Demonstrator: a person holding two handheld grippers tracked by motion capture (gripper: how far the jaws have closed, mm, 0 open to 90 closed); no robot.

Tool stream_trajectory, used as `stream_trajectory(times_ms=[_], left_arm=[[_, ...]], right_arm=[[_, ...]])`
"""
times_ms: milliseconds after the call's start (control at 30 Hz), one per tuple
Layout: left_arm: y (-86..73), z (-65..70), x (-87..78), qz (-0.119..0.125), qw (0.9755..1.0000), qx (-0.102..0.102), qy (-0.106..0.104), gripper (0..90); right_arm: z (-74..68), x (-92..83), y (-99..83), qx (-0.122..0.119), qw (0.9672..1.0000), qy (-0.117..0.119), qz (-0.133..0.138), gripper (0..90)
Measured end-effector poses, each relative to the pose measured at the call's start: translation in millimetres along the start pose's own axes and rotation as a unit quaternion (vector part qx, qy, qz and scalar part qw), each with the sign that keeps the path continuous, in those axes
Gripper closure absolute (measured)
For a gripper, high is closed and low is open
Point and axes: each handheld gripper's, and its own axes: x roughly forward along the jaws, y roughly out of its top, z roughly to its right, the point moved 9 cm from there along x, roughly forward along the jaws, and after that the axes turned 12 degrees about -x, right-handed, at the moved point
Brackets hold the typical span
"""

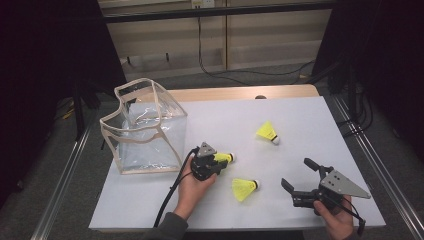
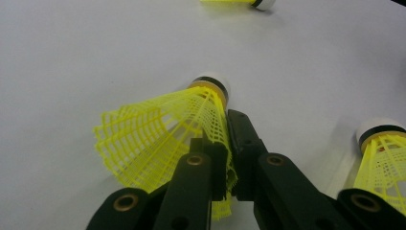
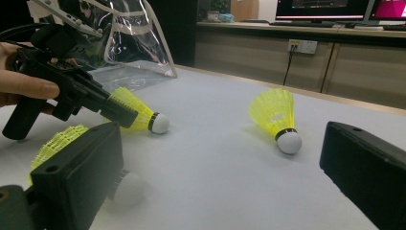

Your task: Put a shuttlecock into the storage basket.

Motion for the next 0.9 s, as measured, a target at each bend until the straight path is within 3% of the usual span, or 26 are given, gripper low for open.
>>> stream_trajectory(times_ms=[300, 367, 800, 900], left_arm=[[1.4, 0.6, -3.7, -0.002, 0.9999, -0.011, -0.007, 87.7], [0.8, 0.7, -5.1, -0.010, 0.9999, -0.005, -0.009, 87.7], [2.4, 6.6, -11.7, -0.026, 0.9989, -0.022, -0.031, 88.4], [4.4, 7.1, -14.4, -0.037, 0.9987, -0.024, -0.025, 88.4]], right_arm=[[-0.1, -0.3, 0.0, 0.001, 1.0000, 0.001, -0.001, 0.9], [0.0, -0.5, -0.1, 0.001, 1.0000, 0.001, -0.001, 0.9], [1.0, -1.1, 0.3, 0.002, 1.0000, 0.000, 0.002, 0.9], [1.2, -1.2, 0.4, 0.000, 1.0000, 0.000, 0.003, 0.9]])
